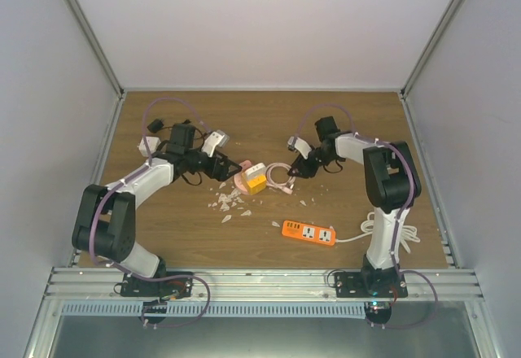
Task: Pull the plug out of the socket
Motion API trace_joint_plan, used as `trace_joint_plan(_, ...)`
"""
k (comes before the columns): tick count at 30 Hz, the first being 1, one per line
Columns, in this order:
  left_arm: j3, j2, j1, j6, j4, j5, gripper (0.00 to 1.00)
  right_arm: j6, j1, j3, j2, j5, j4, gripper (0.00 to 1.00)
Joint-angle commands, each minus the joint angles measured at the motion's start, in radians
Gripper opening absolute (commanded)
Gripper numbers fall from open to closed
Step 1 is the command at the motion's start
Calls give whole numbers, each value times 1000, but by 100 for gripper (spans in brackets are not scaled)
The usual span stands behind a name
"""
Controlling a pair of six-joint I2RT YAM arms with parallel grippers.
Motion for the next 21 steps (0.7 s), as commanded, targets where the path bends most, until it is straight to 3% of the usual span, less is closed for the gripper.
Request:
trace_joint_plan(1,46,4,40,115,-48,127,91,29,6,-97,-40,-72,-58,40)
trace_joint_plan(11,110,-43,55,433,-230,297,91,-25,38,-180,-81,-232,-68,44)
trace_joint_plan(17,137,-44,42,558,-307,252,89,-63,22,-206,-189,-258,26,52)
trace_joint_plan(21,111,-74,13,579,-279,186,87,-101,25,-189,-247,-313,83,66)
